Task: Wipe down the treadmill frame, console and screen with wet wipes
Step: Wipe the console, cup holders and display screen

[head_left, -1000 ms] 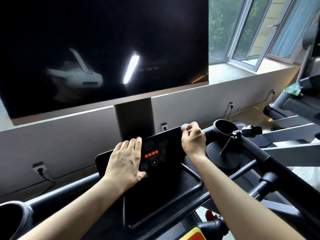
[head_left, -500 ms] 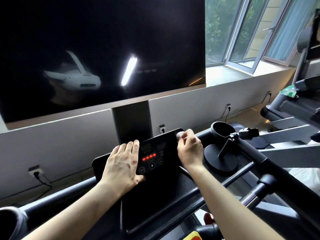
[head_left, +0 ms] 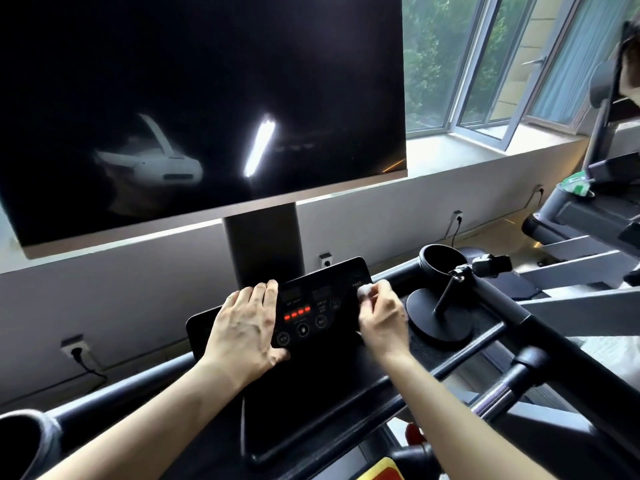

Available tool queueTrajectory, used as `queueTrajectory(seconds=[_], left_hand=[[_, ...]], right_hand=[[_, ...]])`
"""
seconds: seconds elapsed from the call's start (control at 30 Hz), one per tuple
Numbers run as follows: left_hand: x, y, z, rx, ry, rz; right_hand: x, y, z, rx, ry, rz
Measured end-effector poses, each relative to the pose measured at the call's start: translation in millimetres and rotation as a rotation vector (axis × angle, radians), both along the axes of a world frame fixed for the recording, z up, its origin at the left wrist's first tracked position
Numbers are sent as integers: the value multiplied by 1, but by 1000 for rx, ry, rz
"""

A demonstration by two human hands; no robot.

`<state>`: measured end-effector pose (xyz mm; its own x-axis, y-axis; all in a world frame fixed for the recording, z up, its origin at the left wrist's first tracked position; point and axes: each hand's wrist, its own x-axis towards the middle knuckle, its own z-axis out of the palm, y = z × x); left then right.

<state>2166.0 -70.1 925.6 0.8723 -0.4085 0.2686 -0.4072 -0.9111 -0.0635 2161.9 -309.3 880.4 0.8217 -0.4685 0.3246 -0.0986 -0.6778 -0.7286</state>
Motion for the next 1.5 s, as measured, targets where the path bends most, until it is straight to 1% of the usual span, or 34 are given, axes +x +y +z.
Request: queueTrajectory(seconds=[0.03,0.1,0.17,0.2,0.23,0.27,0.37,0.43,0.53,0.63,0.7,0.83,0.87,0.93,1.0,1.07,1.13,1.17,1.27,1.37,1.43,1.5], left_hand=[[1,0,-1,-1,-3,-2],[2,2,-4,-6,-6,-9],[3,5,-6,-19,2,-28],[3,9,-7,-20,11,-44],[1,14,-8,-15,19,-61],[0,19,-9,-11,21,-71],[-10,39,-11,-10,35,-36],[-18,51,-12,-23,44,-18],[-28,67,-16,-66,48,2],[-31,73,-21,-73,53,-6],[-30,74,-22,-101,60,0],[-26,76,-25,-144,27,-33],[-25,77,-26,-151,16,-32],[-26,79,-26,-173,14,-13],[-28,79,-24,-163,30,6],[-29,80,-24,-155,45,15],[-30,79,-24,-164,42,15],[-30,79,-24,-166,44,19],[-31,79,-24,-181,62,34],[-33,80,-22,-201,83,30],[-33,82,-22,-220,64,19],[-34,85,-24,-207,49,1]], right_hand=[[-6,16,-1,-12,-33,47],[-19,50,-4,-40,-83,233],[-30,72,-6,-127,-98,424],[-29,71,-6,-182,-112,469],[-25,64,-5,-205,-116,469],[-19,53,-5,-186,-103,424],[2,17,1,-13,5,128],[9,14,6,26,32,35],[3,49,15,-27,-14,109],[-12,91,14,-81,-127,204],[-19,112,6,-194,-184,265],[-30,135,-2,-389,-274,519],[-29,132,-2,-440,-290,552],[-21,110,-4,-447,-281,496],[-3,69,-1,-405,-238,292],[14,33,8,-316,-144,101],[23,29,15,-213,-78,19],[25,42,17,-195,-81,24],[10,100,10,-251,-199,161],[-18,144,-3,-305,-256,407],[-31,153,-6,-366,-222,592],[-40,148,-5,-454,-117,802]])
